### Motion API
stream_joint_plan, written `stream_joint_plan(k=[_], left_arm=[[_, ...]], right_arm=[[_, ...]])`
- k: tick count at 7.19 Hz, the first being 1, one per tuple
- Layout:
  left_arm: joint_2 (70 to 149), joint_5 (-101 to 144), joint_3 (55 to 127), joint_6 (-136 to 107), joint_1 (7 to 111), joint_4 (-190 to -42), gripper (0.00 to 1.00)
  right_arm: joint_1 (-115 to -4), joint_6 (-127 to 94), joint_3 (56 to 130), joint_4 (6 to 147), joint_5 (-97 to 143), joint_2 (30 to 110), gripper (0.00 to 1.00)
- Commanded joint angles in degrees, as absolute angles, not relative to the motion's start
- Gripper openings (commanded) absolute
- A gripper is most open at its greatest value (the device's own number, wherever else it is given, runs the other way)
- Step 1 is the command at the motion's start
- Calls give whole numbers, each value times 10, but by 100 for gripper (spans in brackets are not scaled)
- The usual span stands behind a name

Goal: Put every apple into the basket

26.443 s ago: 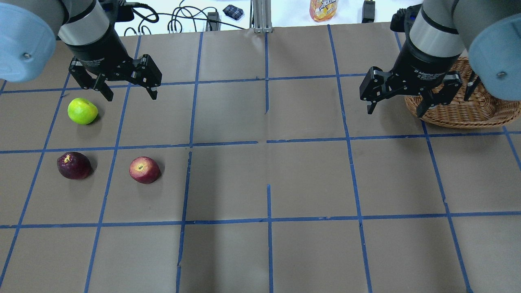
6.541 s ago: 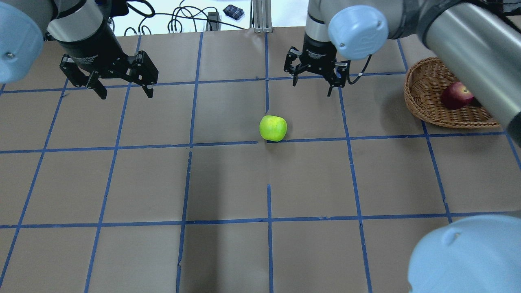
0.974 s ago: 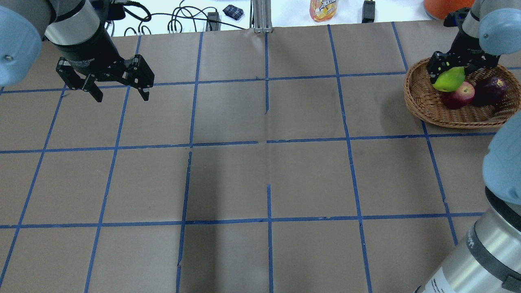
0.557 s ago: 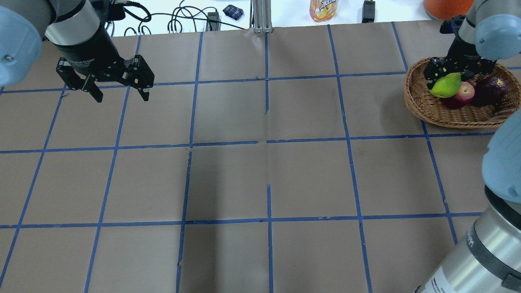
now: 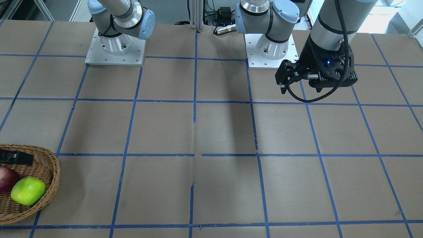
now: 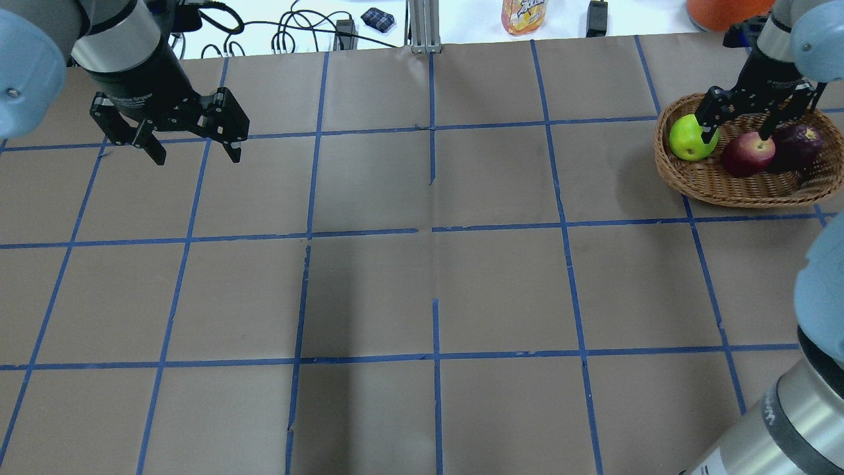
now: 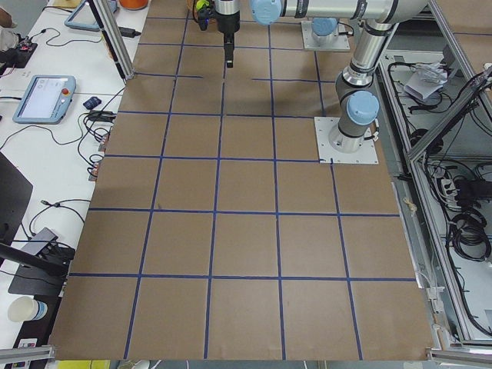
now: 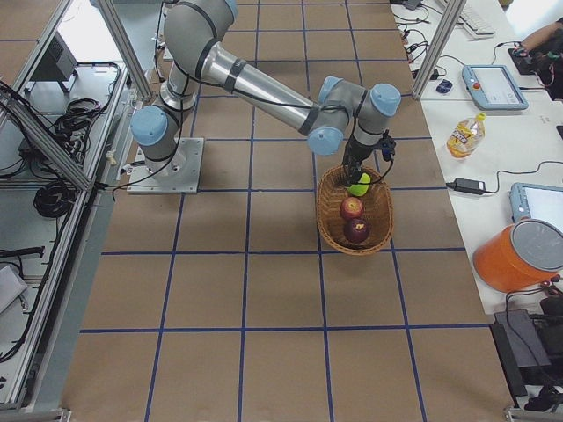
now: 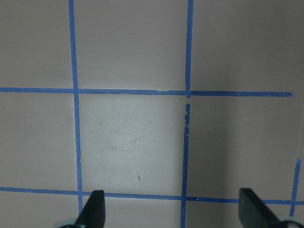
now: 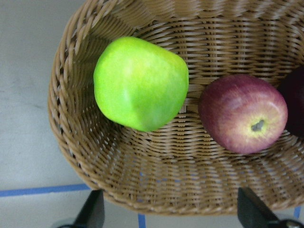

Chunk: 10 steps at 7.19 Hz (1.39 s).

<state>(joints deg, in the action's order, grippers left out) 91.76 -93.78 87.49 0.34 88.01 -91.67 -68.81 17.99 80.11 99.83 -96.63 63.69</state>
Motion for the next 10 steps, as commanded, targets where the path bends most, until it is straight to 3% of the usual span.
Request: stream_joint_plan(k=[1,5,8,10], left_arm=[[918,-938,875,3,880,-917,100],[918,-938,876,2,880,-917,100],[918,-937,876,2,880,-917,100],[918,-938,876,2,880,-917,100]], right_arm=[[-689,176,796,893,-964,727,100],[-703,82,816,781,-897,887,100],[-816,-48,908,802,-893,944,100],[-881,-103,940,889,-895,947,100]])
